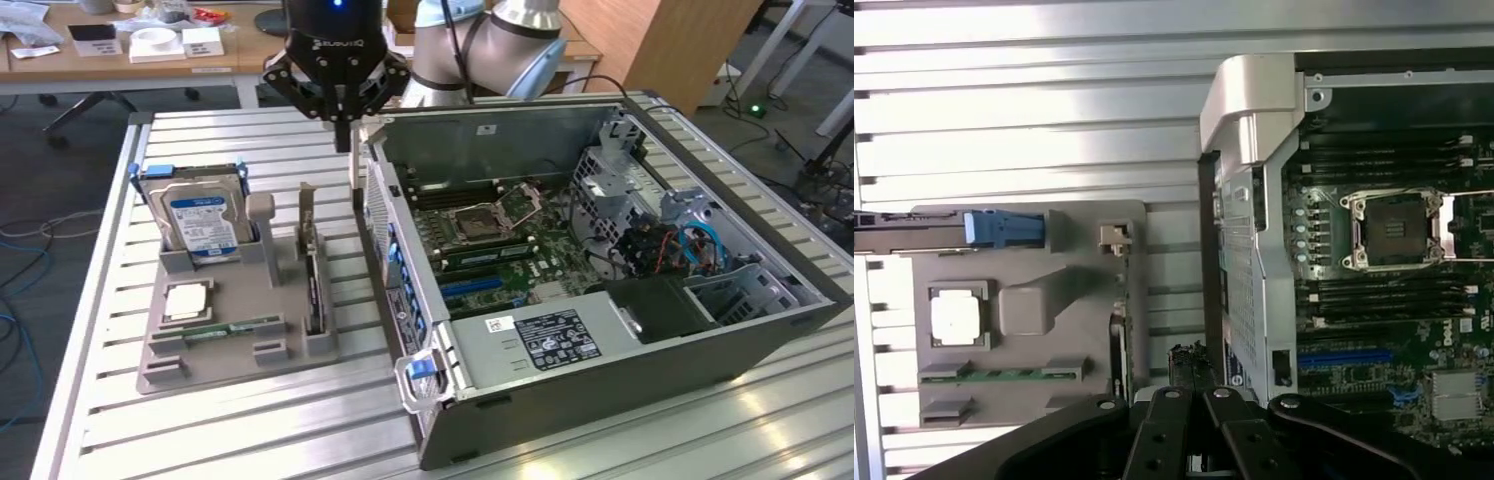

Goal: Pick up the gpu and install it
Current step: 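Reach for the gpu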

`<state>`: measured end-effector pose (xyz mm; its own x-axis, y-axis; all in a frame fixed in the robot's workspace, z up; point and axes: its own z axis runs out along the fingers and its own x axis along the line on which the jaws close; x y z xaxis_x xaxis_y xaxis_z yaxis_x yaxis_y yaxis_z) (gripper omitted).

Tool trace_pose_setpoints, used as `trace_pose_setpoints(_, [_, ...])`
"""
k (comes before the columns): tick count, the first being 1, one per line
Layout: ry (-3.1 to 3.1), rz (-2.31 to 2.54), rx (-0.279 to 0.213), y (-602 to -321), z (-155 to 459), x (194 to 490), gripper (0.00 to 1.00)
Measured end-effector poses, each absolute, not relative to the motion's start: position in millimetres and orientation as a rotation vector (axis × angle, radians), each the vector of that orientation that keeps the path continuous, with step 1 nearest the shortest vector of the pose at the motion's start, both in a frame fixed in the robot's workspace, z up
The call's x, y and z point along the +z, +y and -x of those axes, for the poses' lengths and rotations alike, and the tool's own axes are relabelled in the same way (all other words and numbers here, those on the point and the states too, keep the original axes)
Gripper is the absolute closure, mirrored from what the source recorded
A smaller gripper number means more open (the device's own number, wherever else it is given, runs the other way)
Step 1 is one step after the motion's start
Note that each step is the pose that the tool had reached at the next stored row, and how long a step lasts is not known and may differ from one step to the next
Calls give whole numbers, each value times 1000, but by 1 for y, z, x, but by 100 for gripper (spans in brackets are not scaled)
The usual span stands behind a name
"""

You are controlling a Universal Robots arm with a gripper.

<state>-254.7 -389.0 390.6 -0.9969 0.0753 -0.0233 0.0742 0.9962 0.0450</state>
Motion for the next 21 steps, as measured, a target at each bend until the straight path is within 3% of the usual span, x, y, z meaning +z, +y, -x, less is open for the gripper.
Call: trace_pose_setpoints(21, [3114, -117, 69, -384, 303, 388, 89])
